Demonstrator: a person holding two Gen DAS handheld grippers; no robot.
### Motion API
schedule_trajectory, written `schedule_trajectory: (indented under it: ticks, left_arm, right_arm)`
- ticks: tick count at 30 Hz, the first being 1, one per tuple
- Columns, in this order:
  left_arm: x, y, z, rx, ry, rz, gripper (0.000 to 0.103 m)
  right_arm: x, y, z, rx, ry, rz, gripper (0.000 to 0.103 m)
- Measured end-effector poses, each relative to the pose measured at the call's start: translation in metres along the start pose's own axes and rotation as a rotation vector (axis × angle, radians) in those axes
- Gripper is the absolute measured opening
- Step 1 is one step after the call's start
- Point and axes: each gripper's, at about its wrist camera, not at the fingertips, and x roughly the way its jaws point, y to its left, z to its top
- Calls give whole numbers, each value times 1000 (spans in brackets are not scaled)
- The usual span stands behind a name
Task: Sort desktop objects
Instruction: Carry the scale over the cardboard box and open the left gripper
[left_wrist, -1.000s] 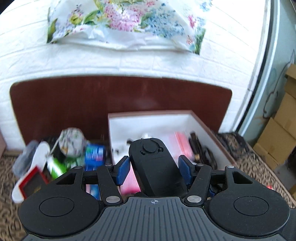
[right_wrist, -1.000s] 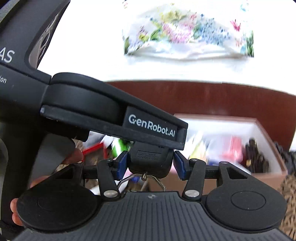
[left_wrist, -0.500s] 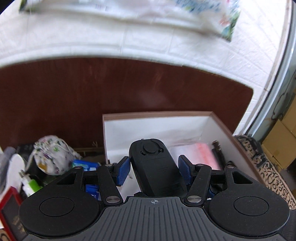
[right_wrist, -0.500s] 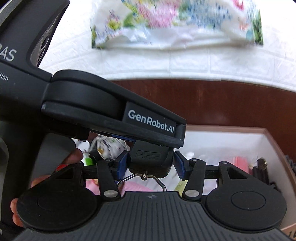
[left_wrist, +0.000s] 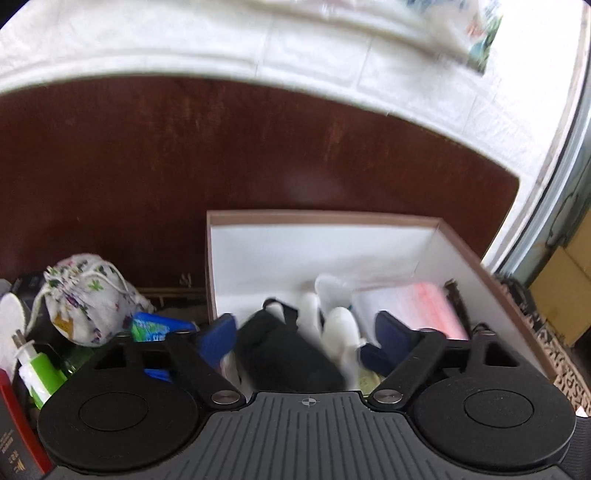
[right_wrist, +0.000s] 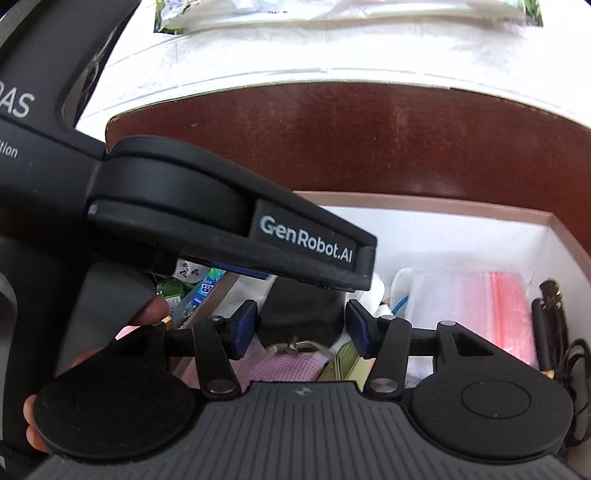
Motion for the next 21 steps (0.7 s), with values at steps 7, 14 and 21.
schedule_trajectory:
  ticks: [7,14,21]
  left_arm:
    - [-45,-13,-13,9,-85,132,103]
    - [-83,-30,-47,89,-77,314,103]
    - [-132,-34,-83,52,-74,321,103]
  right_arm:
    - [-36,9,-9,-44,-53,-89,95]
    - [-64,25,-13,-34,-32,-111,101]
    - [-88,45,-8,-7,-28,-88,101]
